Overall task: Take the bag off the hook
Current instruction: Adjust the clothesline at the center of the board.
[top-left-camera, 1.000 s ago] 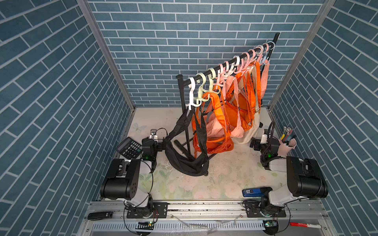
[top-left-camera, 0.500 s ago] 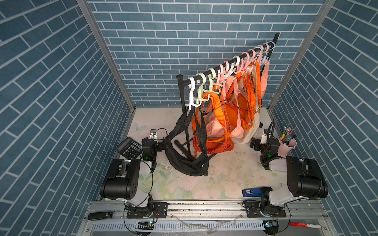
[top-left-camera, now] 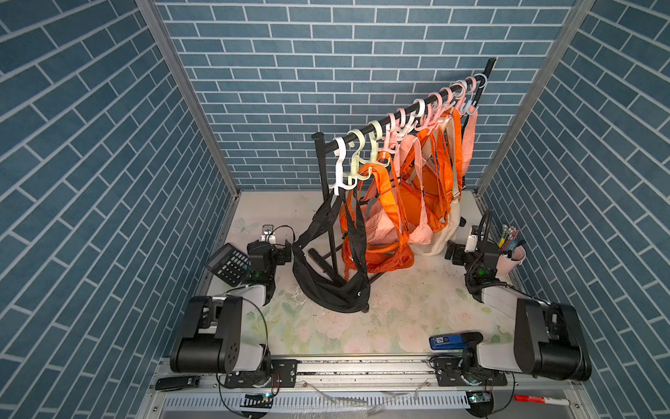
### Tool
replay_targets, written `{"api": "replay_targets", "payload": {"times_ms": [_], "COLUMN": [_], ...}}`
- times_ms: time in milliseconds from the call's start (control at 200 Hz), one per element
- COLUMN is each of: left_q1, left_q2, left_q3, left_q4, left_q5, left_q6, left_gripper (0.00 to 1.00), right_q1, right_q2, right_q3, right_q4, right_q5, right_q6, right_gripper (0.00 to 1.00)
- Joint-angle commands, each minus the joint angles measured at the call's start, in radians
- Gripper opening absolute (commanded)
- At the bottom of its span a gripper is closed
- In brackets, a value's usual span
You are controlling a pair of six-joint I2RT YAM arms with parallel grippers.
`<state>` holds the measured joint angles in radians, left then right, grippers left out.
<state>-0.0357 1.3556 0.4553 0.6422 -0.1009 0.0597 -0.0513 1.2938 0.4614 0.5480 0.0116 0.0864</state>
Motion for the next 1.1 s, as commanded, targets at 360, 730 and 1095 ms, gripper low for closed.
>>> {"api": "replay_targets", "payload": {"times_ms": [360,730,1095], "left_q1": [0.005,0.002,-0.097], "left_q2": [-0.481,-0.767,-0.769], "left_q3": [0.203,0.328,0.326], "left_q4": [-0.566,-0.74,-0.769], "left_q5": [0.152,0.646,0.899], "left_q6": [-0.094,-0.145,-0.261], "left_gripper": [0.99,0.83,0.49], "right_q1": [0.032,0.108,0.136], "right_q2": [-0.39,-0.534,-0.529], "right_q3": [0.245,0.424,0.434], "right_q4": [-0.667,-0.92,-0.937], "right_q5": [-0.008,-0.157,-0.165], "right_q6": [0.178,0.147,0.17], "right_gripper": [0.94,0.94,0.92]}}
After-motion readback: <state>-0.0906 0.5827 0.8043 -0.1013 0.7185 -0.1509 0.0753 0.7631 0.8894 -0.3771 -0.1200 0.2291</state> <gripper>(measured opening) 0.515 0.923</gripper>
